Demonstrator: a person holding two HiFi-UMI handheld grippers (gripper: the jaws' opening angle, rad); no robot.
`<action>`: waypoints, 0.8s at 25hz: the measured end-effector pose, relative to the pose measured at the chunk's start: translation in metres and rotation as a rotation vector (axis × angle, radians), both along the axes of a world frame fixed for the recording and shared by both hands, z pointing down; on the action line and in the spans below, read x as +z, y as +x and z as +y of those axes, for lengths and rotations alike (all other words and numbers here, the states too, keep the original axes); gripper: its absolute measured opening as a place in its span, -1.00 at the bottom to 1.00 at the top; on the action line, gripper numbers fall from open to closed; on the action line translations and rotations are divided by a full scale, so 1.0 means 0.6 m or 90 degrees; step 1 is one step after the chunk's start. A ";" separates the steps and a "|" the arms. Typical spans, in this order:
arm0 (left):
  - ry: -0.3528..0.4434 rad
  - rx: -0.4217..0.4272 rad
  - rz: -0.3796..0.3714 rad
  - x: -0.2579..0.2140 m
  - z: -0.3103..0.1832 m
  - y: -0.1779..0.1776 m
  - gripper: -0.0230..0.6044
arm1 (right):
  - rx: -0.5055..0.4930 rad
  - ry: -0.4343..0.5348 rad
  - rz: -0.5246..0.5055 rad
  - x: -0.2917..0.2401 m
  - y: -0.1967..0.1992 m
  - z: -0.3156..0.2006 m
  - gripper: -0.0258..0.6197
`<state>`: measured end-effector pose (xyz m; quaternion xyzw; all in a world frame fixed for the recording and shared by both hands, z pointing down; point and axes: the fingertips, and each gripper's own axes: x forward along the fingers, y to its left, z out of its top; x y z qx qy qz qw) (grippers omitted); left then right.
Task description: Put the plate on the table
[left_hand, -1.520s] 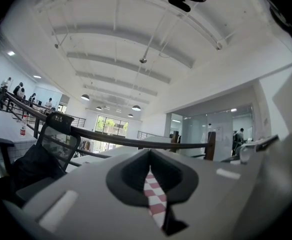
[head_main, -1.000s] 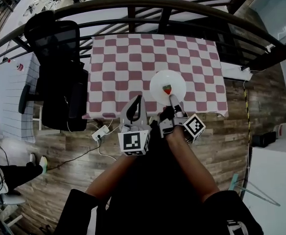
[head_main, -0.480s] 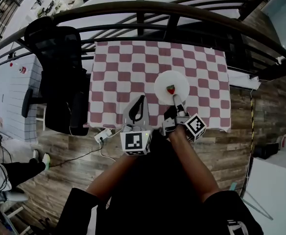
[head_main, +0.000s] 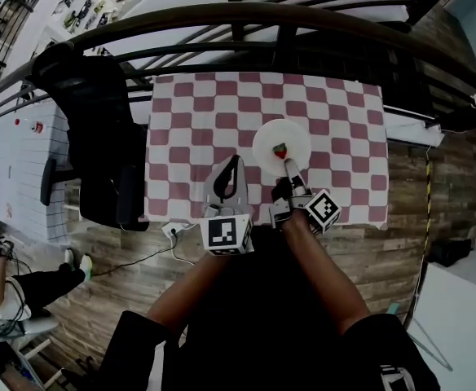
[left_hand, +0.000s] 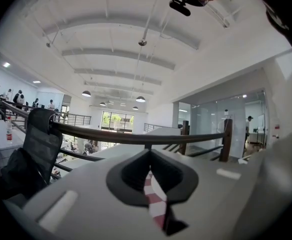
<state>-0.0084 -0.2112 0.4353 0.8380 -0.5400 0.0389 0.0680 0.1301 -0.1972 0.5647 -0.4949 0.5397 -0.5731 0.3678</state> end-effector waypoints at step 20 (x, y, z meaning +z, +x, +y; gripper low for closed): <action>-0.006 -0.053 -0.036 0.035 -0.072 0.043 -0.90 | -0.139 -0.023 0.001 0.164 0.051 -0.044 -0.87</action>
